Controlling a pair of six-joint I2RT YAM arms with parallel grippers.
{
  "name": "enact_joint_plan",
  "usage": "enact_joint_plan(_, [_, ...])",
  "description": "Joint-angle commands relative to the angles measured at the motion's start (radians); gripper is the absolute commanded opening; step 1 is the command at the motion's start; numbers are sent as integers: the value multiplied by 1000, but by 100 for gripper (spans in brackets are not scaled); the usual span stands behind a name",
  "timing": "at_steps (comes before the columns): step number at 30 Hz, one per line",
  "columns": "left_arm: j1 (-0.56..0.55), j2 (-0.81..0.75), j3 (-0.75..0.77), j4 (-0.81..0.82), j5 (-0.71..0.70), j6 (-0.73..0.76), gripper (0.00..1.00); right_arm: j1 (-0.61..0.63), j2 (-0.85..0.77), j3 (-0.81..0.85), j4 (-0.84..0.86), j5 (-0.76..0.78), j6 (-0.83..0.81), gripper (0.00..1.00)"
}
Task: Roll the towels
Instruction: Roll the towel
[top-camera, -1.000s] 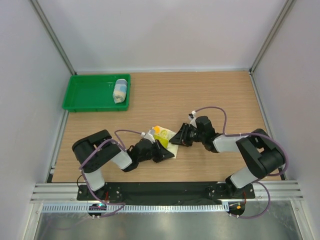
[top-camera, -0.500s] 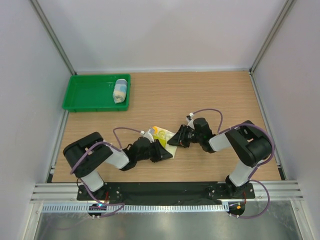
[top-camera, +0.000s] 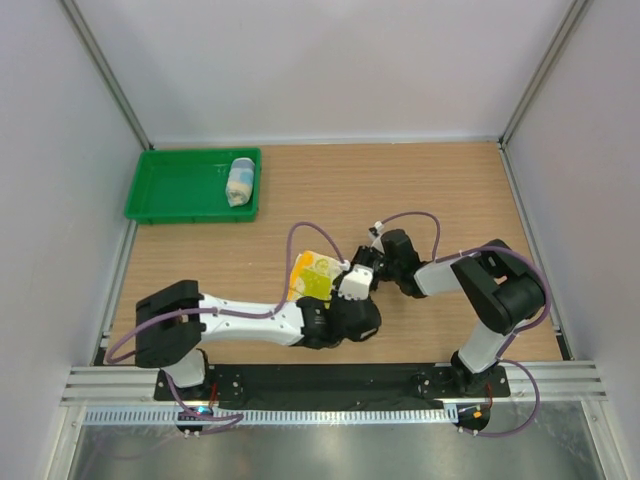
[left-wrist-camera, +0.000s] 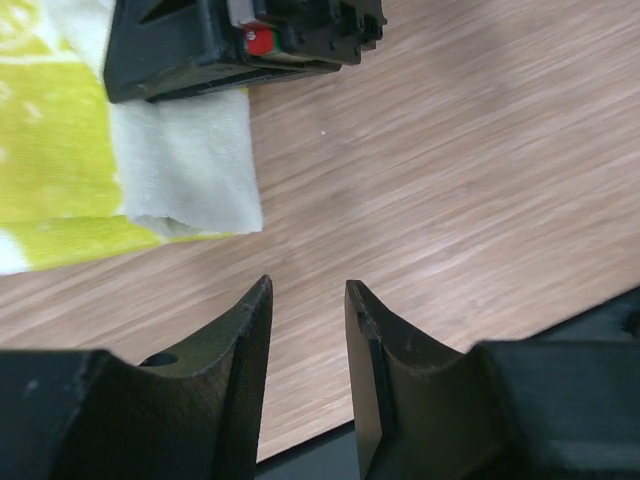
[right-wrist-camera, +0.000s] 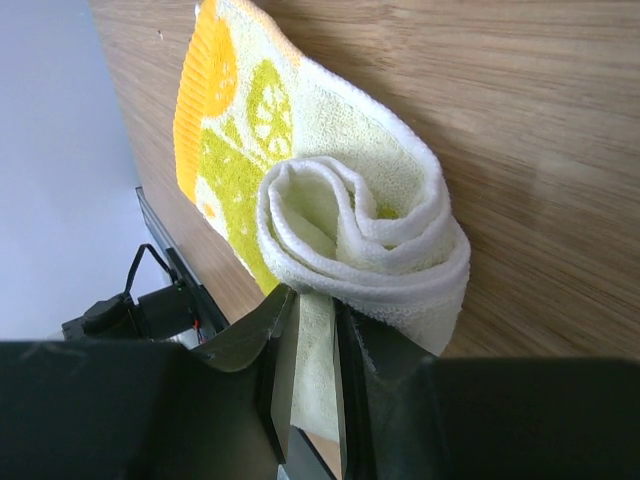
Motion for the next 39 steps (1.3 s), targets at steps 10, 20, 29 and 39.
enact_joint_plan(10, [-122, 339, 360, -463, -573, 170, 40, 22, -18, 17, -163, 84, -67, 27])
enact_joint_plan(20, [-131, 357, 356, -296, -524, 338, 44, 42, 8, 43, -182, 86, -65, 27])
enact_joint_plan(29, [-118, 385, 308, -161, -415, 515, 47, 56, 32, 60, -189, 87, -62, 27])
enact_joint_plan(39, [2, 302, 182, -117, -360, 524, 47, 59, 46, 68, -222, 95, -72, 27])
